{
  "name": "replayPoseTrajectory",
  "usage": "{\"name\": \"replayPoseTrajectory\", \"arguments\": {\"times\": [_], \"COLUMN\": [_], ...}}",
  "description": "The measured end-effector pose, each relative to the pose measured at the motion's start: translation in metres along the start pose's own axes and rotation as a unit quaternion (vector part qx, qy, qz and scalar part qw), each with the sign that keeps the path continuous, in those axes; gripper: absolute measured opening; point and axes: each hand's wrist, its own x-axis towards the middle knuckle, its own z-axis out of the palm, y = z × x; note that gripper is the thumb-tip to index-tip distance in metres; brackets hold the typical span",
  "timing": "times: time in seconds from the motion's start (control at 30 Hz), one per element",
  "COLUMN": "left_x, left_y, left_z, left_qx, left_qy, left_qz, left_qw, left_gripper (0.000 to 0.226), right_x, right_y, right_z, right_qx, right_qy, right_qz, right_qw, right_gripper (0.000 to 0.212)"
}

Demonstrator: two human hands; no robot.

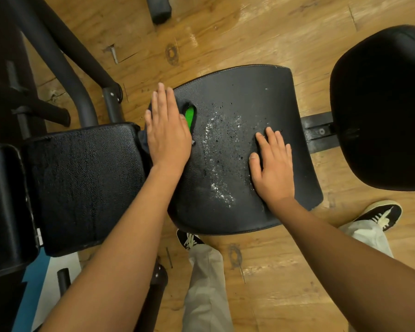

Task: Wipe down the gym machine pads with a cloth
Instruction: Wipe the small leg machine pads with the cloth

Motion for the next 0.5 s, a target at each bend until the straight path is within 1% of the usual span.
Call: {"name": "replayPoseTrajectory", "arguments": {"times": [0.13,0.33,0.4,0.5], "left_x": [-0.042,-0.163,-0.179,-0.171], "left_y": [-0.012,-0.01,-0.009,-0.009], "left_z": [0.001,0.015,0.02,0.021], "left_qx": [-0.024,-0.02,-0.01,0.006], "left_qy": [-0.017,-0.052,-0.055,-0.055], "left_qz": [0.01,-0.02,-0.016,-0.011], "left_qw": [1.0,0.998,0.998,0.998], "left_gripper": [0.059,0.058,0.059,0.059], "right_x": [-0.001,0.0,0.0,0.0], "right_y": [-0.001,0.0,0.0,0.0], "right_z": [-0.001,-0.001,-0.001,-0.001], "right_qx": [-0.003,0.001,0.003,-0.001], "right_qy": [0.002,0.0,0.001,-0.004], "right_qz": [-0.002,-0.001,-0.002,0.001], "right_qw": [1.0,1.0,1.0,1.0], "right_gripper": [0.05,0.05,0.05,0.05]}}
